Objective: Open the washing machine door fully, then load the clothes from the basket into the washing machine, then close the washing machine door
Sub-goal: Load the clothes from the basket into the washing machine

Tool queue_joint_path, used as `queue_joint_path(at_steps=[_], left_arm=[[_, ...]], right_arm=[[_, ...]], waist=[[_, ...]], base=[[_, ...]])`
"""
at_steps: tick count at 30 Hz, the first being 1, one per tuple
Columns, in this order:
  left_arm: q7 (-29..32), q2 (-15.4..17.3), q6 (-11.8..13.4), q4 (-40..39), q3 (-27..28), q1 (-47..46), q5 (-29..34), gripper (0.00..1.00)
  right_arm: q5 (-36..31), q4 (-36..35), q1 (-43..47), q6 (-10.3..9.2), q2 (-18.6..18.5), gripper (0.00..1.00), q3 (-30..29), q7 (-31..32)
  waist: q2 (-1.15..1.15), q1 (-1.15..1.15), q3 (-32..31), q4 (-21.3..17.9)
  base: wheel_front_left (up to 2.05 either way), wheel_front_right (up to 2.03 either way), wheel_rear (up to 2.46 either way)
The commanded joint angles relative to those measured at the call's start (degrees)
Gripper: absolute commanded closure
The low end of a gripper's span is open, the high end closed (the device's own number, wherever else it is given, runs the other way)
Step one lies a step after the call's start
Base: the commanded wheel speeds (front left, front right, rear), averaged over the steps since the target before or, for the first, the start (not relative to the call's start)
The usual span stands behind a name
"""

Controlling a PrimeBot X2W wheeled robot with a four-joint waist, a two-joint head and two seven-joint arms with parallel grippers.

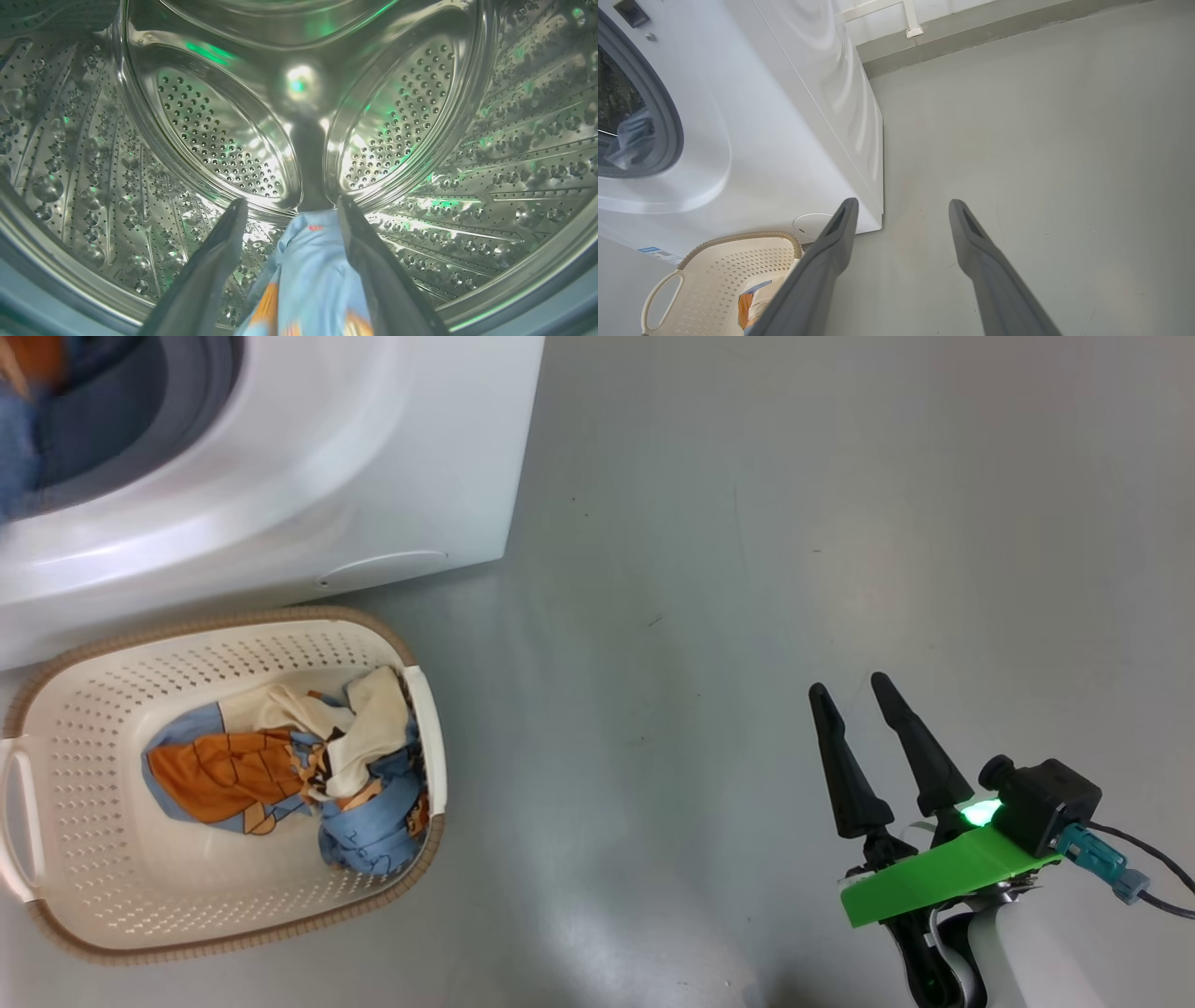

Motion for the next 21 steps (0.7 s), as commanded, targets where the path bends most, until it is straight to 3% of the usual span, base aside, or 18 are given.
queue_joint_path(at_steps=[1, 21], left_arm=[[-0.3, 2.4, -0.1, -1.0, 1.1, 1.0, 0.6, 0.00], [-0.3, -3.6, -0.1, -7.6, 3.1, 15.2, 1.6, 0.00]], right_arm=[[0.0, -1.1, 0.1, 0.17, 0.2, 0.00, 0.9, -0.7], [-0.4, -0.9, 0.9, 0.17, -1.4, 0.00, -0.5, -0.7]], waist=[[0.00, 0.00, -0.1, 0.1], [0.00, 0.00, -3.3, 2.9]], base=[[0.00, 0.00, 0.00], [0.00, 0.00, 0.00]])
